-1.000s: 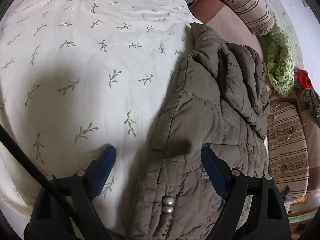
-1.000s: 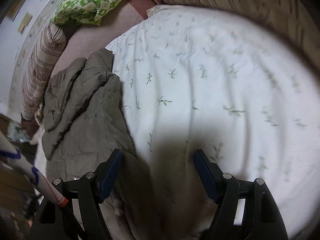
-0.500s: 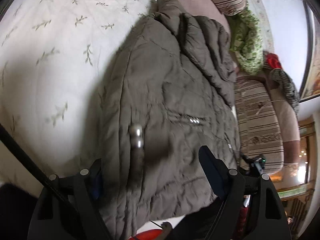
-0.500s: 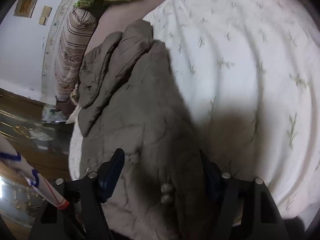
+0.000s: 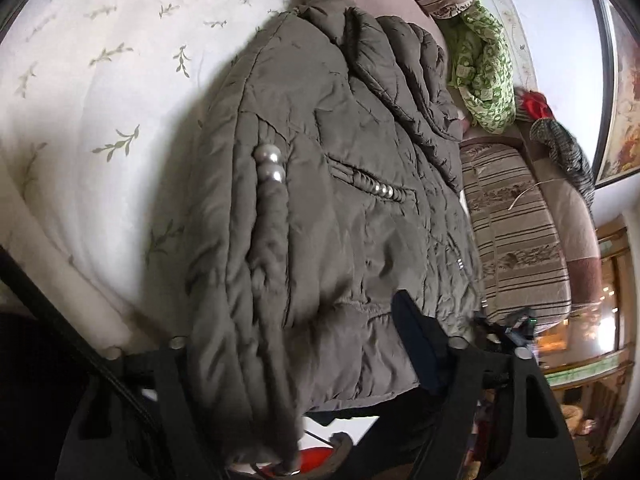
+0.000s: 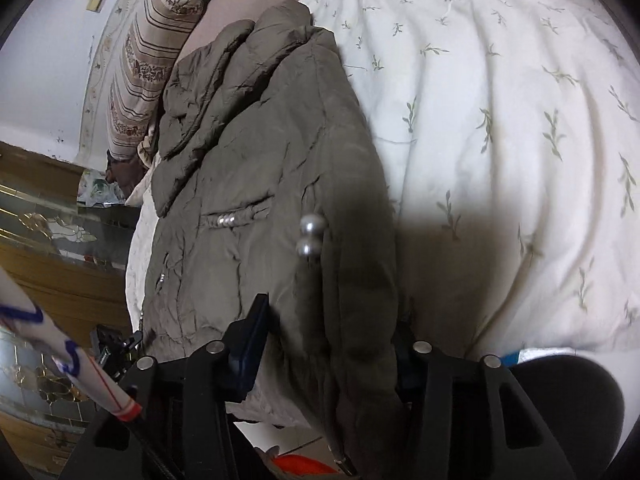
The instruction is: Fold large clothes
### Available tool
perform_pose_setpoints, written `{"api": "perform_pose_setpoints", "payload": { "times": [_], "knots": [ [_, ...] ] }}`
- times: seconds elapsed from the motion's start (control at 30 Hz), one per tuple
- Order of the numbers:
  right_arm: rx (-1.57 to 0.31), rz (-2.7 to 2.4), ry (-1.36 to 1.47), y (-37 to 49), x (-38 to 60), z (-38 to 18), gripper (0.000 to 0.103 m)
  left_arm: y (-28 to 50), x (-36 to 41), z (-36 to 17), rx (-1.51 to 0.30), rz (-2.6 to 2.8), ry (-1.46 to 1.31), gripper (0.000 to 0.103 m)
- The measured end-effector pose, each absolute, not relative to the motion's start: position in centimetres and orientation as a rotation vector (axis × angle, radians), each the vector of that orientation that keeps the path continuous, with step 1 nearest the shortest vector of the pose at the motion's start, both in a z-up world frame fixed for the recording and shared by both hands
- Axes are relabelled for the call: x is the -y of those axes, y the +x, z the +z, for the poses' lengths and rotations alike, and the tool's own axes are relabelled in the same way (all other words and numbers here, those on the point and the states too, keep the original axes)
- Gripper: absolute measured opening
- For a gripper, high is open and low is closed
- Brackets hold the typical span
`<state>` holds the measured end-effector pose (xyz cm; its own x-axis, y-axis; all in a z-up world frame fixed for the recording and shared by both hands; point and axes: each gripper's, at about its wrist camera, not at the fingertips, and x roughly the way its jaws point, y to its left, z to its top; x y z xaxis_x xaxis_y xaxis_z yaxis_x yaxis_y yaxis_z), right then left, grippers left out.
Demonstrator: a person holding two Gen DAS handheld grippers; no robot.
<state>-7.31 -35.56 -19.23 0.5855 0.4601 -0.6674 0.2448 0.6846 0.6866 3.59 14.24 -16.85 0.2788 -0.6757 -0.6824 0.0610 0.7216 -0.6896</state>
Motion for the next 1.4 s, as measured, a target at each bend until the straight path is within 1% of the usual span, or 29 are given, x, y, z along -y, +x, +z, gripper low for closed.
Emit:
{"api": "perform_pose_setpoints", "payload": {
  "times": [0.03,0.1,0.13,0.3,0.6,0.63,0.67,0.7,0.73,0.8,0.97,1.13,1.27,1.4],
  "knots": [
    [-0.946,0.155,0.842,-7.6,35.4,-18.8,0.046,3.3,-14.1,-16.6,-1.191,-0.531,-0.591,0.066],
    [-0.904,0.182,0.846,-8.2,35.2,-18.1,0.042,2.9,-14.1,-16.4,-1.185,-0.517,-0.554,0.065],
    [-0.889,0.201,0.853,-8.4,35.1,-17.9,0.041,3.0,-13.9,-16.4,-1.187,-0.508,-0.548,0.065],
    [-0.916,0.19,0.834,-8.4,34.4,-18.9,0.041,3.2,-13.7,-17.3,-1.21,-0.463,-0.559,0.064],
    [-0.957,0.167,0.817,-8.6,32.3,-21.0,0.041,2.6,-12.9,-16.7,-1.203,-0.368,-0.509,0.064],
    [-0.958,0.152,0.816,-8.5,32.1,-21.0,0.041,2.7,-12.7,-16.5,-1.206,-0.34,-0.506,0.052],
    [-0.957,0.137,0.815,-8.4,32.1,-21.0,0.036,2.7,-12.7,-16.3,-1.217,-0.304,-0.488,0.042],
    [-0.954,0.123,0.807,-8.4,31.9,-20.8,0.03,2.8,-12.7,-16.0,-1.224,-0.294,-0.477,0.029],
    [-0.95,0.117,0.795,-8.4,31.7,-20.4,0.027,2.7,-12.9,-15.5,-1.219,-0.295,-0.479,0.022],
    [-0.934,0.119,0.78,-8.6,31.5,-19.5,0.02,2.5,-13.2,-13.8,-1.184,-0.308,-0.493,0.017],
    [-0.85,0.152,0.768,-9.3,31.6,-15.5,0.018,1.5,-13.7,-8.2,-1.072,-0.325,-0.507,0.016],
    [-0.759,0.201,0.746,-11.3,31.5,-11.4,0.018,-0.8,-14.1,-4.8,-1.015,-0.314,-0.473,0.015],
    [-0.751,0.224,0.745,-14.0,31.3,-10.6,0.018,-3.3,-14.7,-4.7,-1.03,-0.293,-0.471,0.015],
    [-0.803,0.203,0.772,-16.4,31.0,-12.3,0.018,-4.9,-14.6,-6.6,-1.079,-0.243,-0.425,0.015]
  ]
}}
